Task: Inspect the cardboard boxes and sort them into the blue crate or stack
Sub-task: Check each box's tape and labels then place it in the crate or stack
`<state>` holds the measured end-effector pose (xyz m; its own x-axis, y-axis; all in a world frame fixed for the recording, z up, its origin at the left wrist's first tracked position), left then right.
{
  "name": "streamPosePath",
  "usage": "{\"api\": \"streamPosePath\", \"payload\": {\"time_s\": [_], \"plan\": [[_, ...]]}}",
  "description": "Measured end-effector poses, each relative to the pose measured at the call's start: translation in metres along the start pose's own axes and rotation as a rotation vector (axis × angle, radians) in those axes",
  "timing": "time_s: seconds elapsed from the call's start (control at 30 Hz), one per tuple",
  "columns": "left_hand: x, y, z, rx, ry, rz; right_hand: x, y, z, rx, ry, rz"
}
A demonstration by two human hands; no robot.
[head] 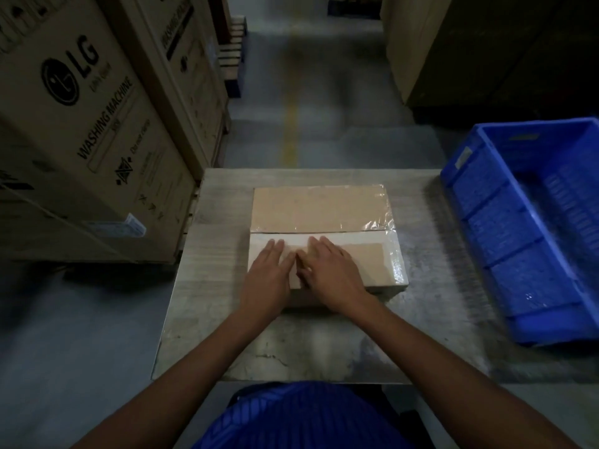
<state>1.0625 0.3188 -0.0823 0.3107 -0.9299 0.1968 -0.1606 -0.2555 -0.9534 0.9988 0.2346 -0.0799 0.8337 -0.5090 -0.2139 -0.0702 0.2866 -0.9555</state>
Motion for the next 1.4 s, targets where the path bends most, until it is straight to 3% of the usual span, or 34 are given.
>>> {"api": "streamPosePath", "payload": {"time_s": [0.17,0.33,0.43,0.57,0.73,0.9,1.0,1.07,1.17,1.3,1.4], "plan": [[0.006,0.021,-0.036,-0.033,0.089,0.103,-0.020,-0.018,-0.067,0.139,0.296,-0.268],[0.015,0.021,-0.042,-0.046,-0.018,0.117,-0.026,-0.015,-0.074,0.082,0.233,-0.276],[0.032,0.026,-0.047,-0.066,-0.065,0.176,-0.017,-0.032,-0.087,0.116,0.299,-0.332],[0.043,0.041,-0.050,-0.001,-0.122,0.268,-0.012,-0.020,-0.091,0.037,0.365,-0.307],[0.055,0.026,-0.031,-0.035,-0.105,0.180,0.013,-0.043,-0.100,-0.045,0.398,-0.274],[0.058,0.042,-0.007,0.057,-0.164,0.373,0.031,-0.025,-0.102,-0.020,0.432,-0.143],[0.066,0.027,0.002,0.011,-0.180,0.284,0.049,-0.041,-0.096,0.030,0.475,-0.088],[0.072,0.012,0.026,-0.004,-0.283,0.185,0.066,-0.038,-0.075,0.119,0.360,-0.019],[0.075,0.018,0.054,0.018,-0.324,0.259,0.074,-0.011,-0.039,0.049,0.145,0.061],[0.072,0.019,0.058,-0.011,-0.258,0.249,0.075,-0.009,-0.040,-0.022,0.127,0.078],[0.066,0.006,0.063,-0.052,-0.342,0.071,0.077,-0.020,-0.053,0.067,0.165,-0.007]]}}
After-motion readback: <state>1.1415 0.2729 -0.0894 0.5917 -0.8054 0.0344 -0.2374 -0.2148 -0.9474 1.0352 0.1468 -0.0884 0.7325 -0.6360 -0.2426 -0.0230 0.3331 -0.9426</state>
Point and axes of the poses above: each hand's wrist, its own x-axis towards the middle knuckle, its own y-axis out of the palm, z = x × y, the point moved 9 cm from there along x, towards the middle knuckle, and after that the axes turned 8 degrees about y, right-handed, at the moved point
